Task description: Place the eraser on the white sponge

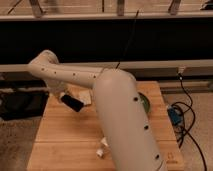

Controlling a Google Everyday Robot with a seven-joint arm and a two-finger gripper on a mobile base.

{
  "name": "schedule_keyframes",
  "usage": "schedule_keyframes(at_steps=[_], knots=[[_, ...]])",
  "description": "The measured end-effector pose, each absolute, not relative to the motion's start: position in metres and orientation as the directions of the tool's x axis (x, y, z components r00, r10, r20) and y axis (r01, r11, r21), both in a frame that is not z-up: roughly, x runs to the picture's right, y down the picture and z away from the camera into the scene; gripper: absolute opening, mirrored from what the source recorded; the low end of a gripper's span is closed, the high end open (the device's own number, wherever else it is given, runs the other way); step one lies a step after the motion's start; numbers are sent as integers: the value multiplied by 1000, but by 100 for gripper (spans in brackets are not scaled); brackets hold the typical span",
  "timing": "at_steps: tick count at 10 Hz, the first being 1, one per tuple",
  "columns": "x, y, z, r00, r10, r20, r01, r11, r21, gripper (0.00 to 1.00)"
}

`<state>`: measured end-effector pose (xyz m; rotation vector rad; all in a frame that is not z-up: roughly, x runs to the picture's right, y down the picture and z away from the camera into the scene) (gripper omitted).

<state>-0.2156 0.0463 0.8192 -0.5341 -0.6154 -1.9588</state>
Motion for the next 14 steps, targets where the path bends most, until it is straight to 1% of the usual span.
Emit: schedule_keyframes(at_steps=[2,7,10,13,14], knots=[[-202,37,835,-395,-685,612,913,-367,179,0],[-169,24,892,-339,-701,627,938,-300,172,0],[-157,20,909,-323,-700,637,945,-282,168,0],[-149,17,917,-310,-699,644,949,-271,162,1],[-152,18,919,-309,-696,648,949,-274,158,6]])
